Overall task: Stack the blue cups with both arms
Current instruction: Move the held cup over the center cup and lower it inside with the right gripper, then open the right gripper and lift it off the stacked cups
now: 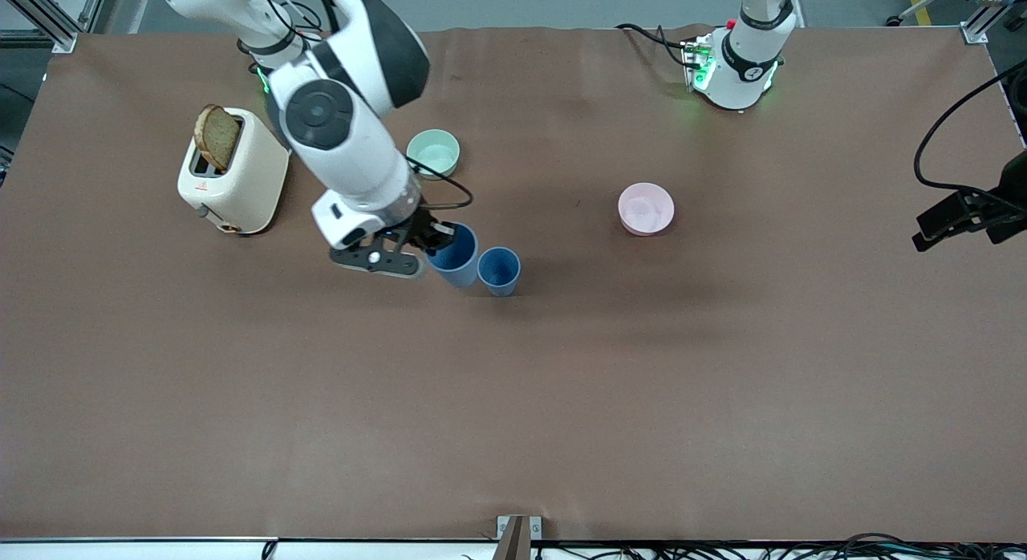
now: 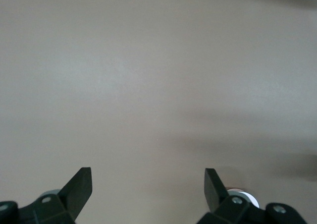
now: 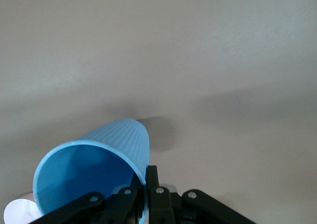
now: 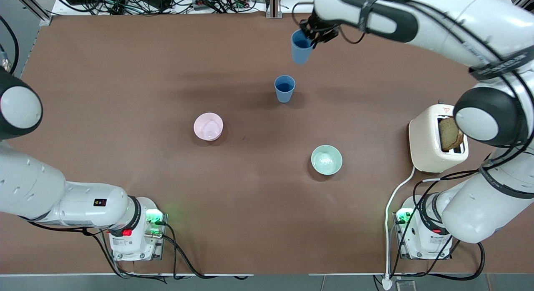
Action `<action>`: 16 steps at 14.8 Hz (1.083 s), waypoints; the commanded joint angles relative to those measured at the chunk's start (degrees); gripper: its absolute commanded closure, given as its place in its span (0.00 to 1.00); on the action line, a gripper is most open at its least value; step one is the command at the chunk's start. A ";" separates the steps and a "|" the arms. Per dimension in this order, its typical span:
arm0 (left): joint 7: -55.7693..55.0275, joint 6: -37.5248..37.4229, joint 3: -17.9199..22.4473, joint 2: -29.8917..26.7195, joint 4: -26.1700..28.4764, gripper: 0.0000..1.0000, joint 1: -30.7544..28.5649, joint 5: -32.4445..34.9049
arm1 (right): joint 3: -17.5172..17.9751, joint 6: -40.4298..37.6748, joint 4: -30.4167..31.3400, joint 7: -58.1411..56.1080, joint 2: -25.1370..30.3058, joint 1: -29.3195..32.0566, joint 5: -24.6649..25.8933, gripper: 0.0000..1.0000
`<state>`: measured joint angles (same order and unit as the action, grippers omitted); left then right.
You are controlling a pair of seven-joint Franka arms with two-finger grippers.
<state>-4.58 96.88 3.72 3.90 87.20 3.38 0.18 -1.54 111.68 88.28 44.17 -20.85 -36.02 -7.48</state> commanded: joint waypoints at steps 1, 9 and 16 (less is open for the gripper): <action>0.53 1.73 0.68 -2.58 2.46 0.00 0.41 -0.71 | -0.75 0.56 0.22 1.44 -1.30 -1.94 -0.44 1.00; -0.26 -0.11 1.03 -1.26 -0.28 0.00 0.14 -2.47 | -0.75 6.79 4.97 4.08 -2.79 -6.17 -0.52 0.99; -0.17 -0.73 0.59 -1.17 -0.28 0.00 0.76 -2.82 | -0.83 8.90 5.23 3.90 -4.81 -5.99 0.09 1.00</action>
<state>-4.62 96.92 4.14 2.70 87.44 4.00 -1.57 -2.12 118.91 92.84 47.67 -25.17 -41.90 -7.47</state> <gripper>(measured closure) 0.000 0.947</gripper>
